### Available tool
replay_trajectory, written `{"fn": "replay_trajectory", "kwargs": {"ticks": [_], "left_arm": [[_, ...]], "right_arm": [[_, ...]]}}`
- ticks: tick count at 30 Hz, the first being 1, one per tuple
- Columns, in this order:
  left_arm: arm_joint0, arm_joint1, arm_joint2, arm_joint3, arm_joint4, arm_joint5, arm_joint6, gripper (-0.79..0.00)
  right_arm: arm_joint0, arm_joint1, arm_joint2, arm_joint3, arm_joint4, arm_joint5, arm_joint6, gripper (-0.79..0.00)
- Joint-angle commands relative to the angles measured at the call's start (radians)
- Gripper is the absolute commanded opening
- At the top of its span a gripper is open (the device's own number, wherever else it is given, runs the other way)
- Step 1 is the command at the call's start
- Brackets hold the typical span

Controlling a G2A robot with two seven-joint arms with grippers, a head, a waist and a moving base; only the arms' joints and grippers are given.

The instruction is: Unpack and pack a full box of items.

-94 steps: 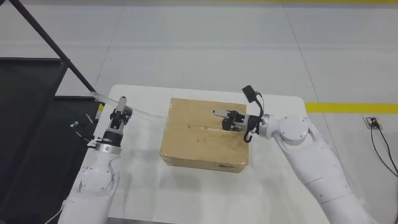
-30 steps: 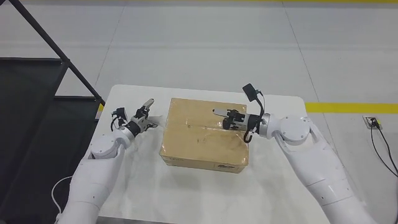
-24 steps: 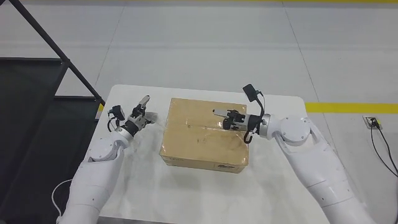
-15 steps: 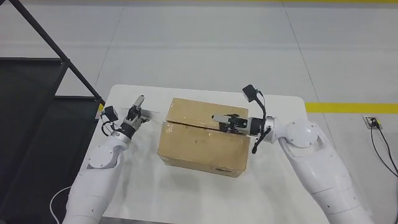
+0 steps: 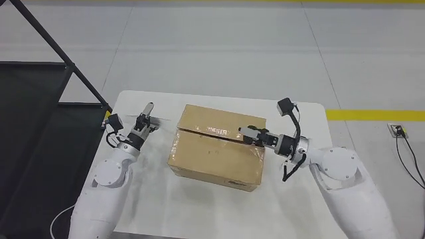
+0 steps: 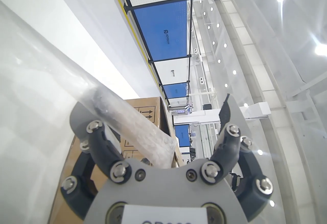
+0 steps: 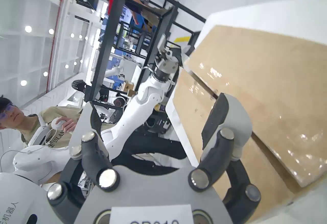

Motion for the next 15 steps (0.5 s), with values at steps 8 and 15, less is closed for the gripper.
{"fn": "replay_trajectory", "kwargs": {"ticks": [8,15], "left_arm": [[0.053,0.006,-0.016,-0.11,0.057,-0.026,0.042,0.0],[0.101,0.012,-0.027,-0.237,0.134,-0.025,0.079,0.0]], "right_arm": [[0.083,-0.017,-0.089,0.127,-0.029,0.141,-0.035,0.0],[0.116,-0.024,-0.117,0.178,-0.026,0.148,-0.044,0.0]]}}
